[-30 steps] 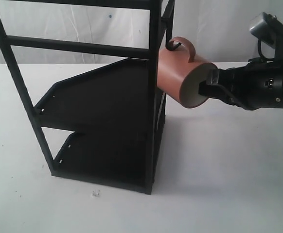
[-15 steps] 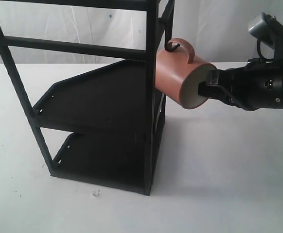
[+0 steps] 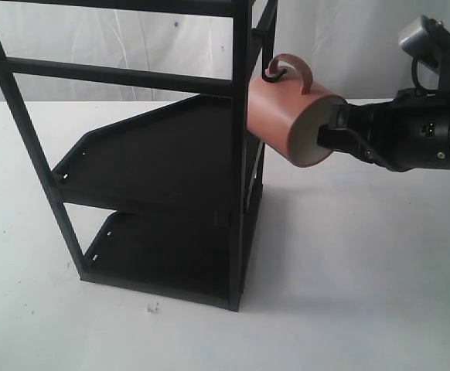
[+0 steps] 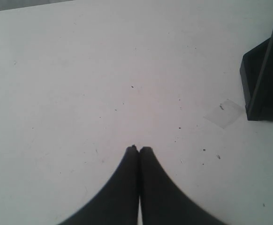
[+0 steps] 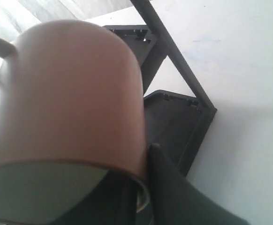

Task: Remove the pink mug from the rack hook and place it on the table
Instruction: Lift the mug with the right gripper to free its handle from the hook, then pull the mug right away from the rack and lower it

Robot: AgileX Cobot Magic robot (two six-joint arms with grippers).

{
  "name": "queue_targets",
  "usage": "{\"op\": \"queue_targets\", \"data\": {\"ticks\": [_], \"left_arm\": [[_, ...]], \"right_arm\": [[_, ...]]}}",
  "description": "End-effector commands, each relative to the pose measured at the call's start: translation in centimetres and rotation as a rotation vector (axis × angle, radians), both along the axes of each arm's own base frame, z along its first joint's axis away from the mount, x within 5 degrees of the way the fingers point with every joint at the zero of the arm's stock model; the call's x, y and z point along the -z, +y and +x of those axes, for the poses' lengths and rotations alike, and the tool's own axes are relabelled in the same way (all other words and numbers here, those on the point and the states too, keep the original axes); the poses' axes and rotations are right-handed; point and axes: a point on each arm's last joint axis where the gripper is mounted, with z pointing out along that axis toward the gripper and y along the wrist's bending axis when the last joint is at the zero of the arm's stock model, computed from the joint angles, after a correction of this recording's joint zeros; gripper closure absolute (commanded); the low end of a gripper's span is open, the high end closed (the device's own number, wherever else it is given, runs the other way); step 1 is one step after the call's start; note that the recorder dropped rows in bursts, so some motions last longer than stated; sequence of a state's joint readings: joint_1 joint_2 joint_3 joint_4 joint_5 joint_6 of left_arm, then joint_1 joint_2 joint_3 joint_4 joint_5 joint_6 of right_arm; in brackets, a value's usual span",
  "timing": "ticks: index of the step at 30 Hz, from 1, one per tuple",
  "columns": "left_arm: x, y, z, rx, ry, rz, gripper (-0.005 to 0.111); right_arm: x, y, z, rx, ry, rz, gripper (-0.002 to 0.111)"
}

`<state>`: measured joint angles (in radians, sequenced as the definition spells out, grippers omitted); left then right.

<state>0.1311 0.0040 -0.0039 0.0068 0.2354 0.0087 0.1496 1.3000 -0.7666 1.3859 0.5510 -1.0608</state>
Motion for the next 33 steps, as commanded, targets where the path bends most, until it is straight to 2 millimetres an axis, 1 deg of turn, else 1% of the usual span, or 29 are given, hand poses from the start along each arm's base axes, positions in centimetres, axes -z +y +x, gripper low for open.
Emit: {"op": "queue_targets", "data": {"ticks": [1, 6, 10, 11, 12, 16, 19, 23, 25, 28, 29, 31, 33], "left_arm": [[0.1, 0.0, 0.0, 0.0, -0.003, -0.009, 0.107], [0.1, 0.0, 0.0, 0.0, -0.003, -0.009, 0.107], [0.1, 0.0, 0.0, 0.0, -0.003, -0.009, 0.107], [0.1, 0.0, 0.0, 0.0, -0.003, -0.009, 0.107], [0.1, 0.0, 0.0, 0.0, -0.003, -0.009, 0.107], [0.1, 0.0, 0.0, 0.0, -0.003, -0.009, 0.107], [0.1, 0.0, 0.0, 0.0, -0.003, -0.009, 0.107], [0.1, 0.0, 0.0, 0.0, -0.003, -0.009, 0.107], [0.1, 0.0, 0.0, 0.0, -0.003, -0.009, 0.107], [0.1, 0.0, 0.0, 0.0, -0.003, -0.009, 0.107], [0.1, 0.0, 0.0, 0.0, -0.003, -0.009, 0.107], [0.1, 0.0, 0.0, 0.0, -0.003, -0.009, 0.107], [0.1, 0.0, 0.0, 0.0, -0.003, -0.009, 0.107]], "right_arm": [[-1.3, -0.4, -0.5, 0.038, -0.065, -0.004, 0.108], [-3.1, -1.8, -1.1, 0.145, -0.191, -0.109, 0.108], [-3.8, -2.8, -1.2, 0.231, -0.263, -0.19, 0.108], [-3.8, -3.2, -1.0, 0.261, -0.287, -0.233, 0.108], [-3.7, -3.9, -0.7, 0.323, -0.312, -0.289, 0.108], [-2.8, -5.6, -0.4, 0.492, -0.33, -0.368, 0.108], [-1.9, -5.9, -0.4, 0.518, -0.311, -0.399, 0.108], [-0.1, -5.3, 0.5, 0.428, -0.256, -0.444, 0.108], [0.4, -3.9, 0.8, 0.295, -0.201, -0.389, 0.108], [-0.6, -1.4, 1.2, 0.029, -0.153, -0.279, 0.108], [-0.9, -1.0, 1.3, -0.014, -0.139, -0.264, 0.108], [-1.4, -0.9, 1.8, -0.043, -0.099, -0.298, 0.108], [-1.6, -1.7, 2.2, 0.002, -0.078, -0.401, 0.108]]}}
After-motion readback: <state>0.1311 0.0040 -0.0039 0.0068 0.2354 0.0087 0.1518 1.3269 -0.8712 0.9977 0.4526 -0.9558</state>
